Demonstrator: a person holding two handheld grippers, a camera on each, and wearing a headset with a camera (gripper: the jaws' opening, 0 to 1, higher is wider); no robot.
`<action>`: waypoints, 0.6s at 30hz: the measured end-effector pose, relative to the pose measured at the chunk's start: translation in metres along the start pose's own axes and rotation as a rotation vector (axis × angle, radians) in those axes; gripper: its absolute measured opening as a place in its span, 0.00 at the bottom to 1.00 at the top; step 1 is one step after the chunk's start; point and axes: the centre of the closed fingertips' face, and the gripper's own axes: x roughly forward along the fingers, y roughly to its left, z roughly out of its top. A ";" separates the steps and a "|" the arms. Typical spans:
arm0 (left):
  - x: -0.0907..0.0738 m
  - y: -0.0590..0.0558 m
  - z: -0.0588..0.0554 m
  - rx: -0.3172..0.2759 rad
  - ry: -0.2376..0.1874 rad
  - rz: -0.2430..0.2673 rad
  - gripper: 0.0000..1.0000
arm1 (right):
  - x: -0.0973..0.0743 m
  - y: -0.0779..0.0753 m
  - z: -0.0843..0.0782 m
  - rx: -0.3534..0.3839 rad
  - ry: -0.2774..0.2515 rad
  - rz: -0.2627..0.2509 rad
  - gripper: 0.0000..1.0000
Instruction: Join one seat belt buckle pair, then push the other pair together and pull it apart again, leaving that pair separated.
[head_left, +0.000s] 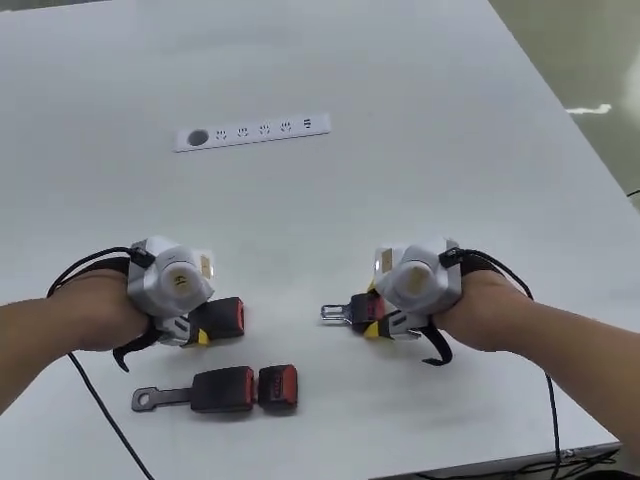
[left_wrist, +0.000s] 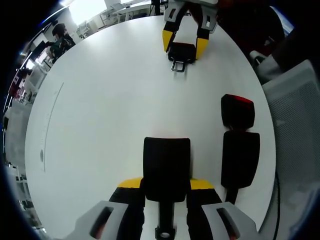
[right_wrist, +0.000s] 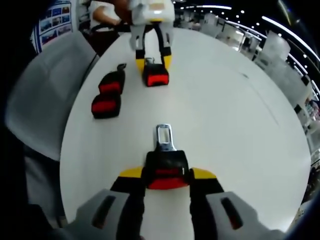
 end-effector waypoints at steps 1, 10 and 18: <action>0.000 0.000 0.000 -0.001 0.000 0.001 0.32 | 0.003 0.001 0.005 -0.001 -0.006 0.000 0.33; 0.000 0.000 0.000 0.004 0.003 0.002 0.32 | 0.029 0.003 0.045 -0.008 -0.055 -0.013 0.33; 0.000 -0.001 0.000 0.002 0.009 0.007 0.32 | 0.046 0.004 0.070 -0.005 -0.071 0.003 0.33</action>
